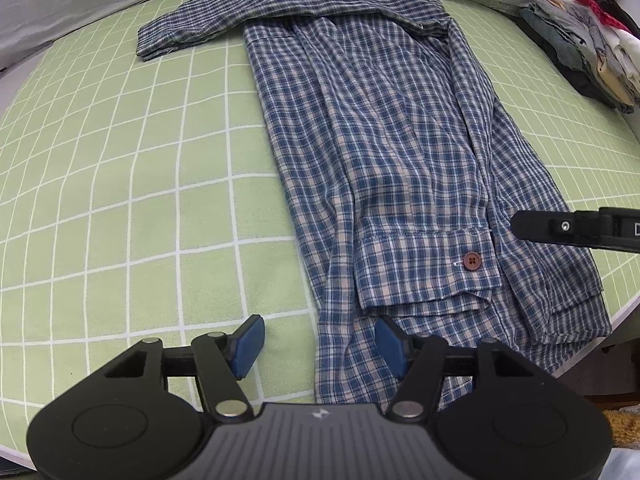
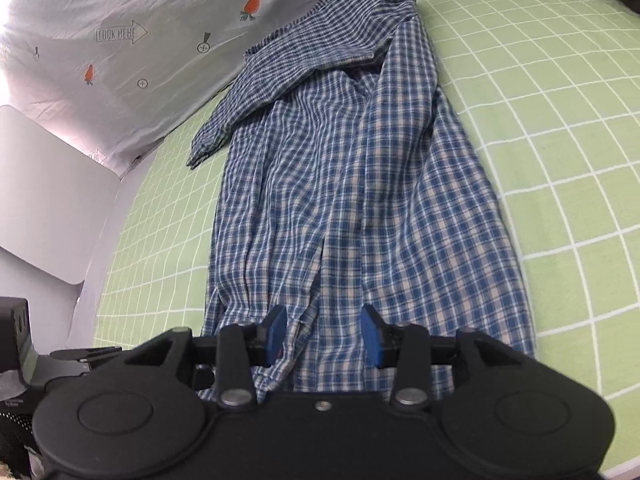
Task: Fold clothes
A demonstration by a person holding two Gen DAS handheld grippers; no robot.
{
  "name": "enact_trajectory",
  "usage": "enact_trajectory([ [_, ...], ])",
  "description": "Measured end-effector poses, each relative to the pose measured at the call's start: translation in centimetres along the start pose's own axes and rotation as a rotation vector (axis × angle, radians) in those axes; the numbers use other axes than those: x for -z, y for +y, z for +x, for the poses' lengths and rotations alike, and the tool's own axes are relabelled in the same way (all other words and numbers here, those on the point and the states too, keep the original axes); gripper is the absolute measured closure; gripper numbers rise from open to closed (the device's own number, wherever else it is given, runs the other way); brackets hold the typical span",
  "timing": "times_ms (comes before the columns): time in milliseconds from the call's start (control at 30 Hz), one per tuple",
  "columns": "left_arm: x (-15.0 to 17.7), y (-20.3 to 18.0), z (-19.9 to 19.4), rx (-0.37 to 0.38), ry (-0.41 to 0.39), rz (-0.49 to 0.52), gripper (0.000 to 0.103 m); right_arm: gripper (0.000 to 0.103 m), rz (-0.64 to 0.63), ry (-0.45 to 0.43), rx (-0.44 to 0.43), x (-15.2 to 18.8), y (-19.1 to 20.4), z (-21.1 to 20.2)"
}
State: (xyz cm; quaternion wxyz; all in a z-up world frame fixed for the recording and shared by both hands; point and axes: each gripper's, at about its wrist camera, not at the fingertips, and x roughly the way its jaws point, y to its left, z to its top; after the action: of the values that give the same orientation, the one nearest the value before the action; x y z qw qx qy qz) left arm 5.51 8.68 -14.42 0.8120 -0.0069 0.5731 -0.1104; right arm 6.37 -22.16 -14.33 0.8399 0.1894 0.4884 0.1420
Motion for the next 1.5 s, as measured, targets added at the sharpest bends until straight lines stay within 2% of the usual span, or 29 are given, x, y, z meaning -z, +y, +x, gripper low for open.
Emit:
enact_trajectory([
  [33,-0.1,0.5,-0.1,0.009,-0.004,-0.034,0.041,0.053,-0.011,-0.015,0.024,-0.4,-0.1,-0.3],
  [200,-1.7,2.9,-0.1,-0.014,-0.039,-0.172,0.041,0.041,-0.064,-0.093,0.146,-2.3,-0.8,-2.0],
  [233,-2.2,3.3,-0.1,-0.023,-0.051,-0.196,0.041,0.034,-0.078,-0.105,0.170,-2.8,-0.9,-2.2],
  [267,-2.7,3.7,-0.1,-0.036,-0.062,-0.217,0.041,0.027,-0.100,-0.108,0.195,-3.3,-1.0,-2.0],
  [367,-4.5,4.7,0.0,-0.091,-0.095,-0.259,0.041,0.017,-0.181,-0.120,0.283,-4.9,-0.6,-1.2],
  [500,-7.4,6.3,0.2,-0.122,-0.139,-0.303,0.038,0.006,-0.300,-0.137,0.379,-7.3,0.2,1.1],
  [600,-10.0,7.5,0.8,-0.149,-0.159,-0.337,0.032,0.003,-0.372,-0.155,0.450,-9.3,0.7,3.1],
  [733,-13.9,8.6,2.1,-0.163,-0.182,-0.362,0.032,0.001,-0.430,-0.172,0.506,-12.3,1.1,6.1],
  [900,-19.3,10.6,4.9,-0.158,-0.154,-0.413,0.030,0.001,-0.359,-0.131,0.544,-16.7,0.3,10.1],
  [967,-21.3,11.4,5.8,-0.137,-0.169,-0.430,0.030,0.001,-0.320,-0.122,0.562,-18.1,-0.2,11.2],
  [1167,-25.9,13.1,9.2,-0.161,-0.182,-0.394,0.029,0.001,-0.238,-0.096,0.565,-19.9,-1.5,13.4],
  [1200,-26.3,13.1,9.5,-0.158,-0.194,-0.386,0.021,0.001,-0.240,-0.096,0.566,-20.0,-1.6,13.5],
  [1333,-27.3,13.0,10.4,-0.174,-0.231,-0.368,0.018,0.001,-0.306,-0.083,0.592,-19.7,-1.3,14.1],
  [1367,-27.3,12.9,10.4,-0.183,-0.243,-0.373,0.020,0.001,-0.326,-0.083,0.595,-19.5,-1.1,14.3],
  [1433,-27.3,12.6,10.4,-0.209,-0.262,-0.377,0.036,0.000,-0.355,-0.090,0.597,-19.3,-0.8,14.4],
  [1500,-27.5,12.3,10.3,-0.233,-0.263,-0.360,0.070,0.000,-0.391,-0.096,0.605,-19.3,-0.4,14.6],
])
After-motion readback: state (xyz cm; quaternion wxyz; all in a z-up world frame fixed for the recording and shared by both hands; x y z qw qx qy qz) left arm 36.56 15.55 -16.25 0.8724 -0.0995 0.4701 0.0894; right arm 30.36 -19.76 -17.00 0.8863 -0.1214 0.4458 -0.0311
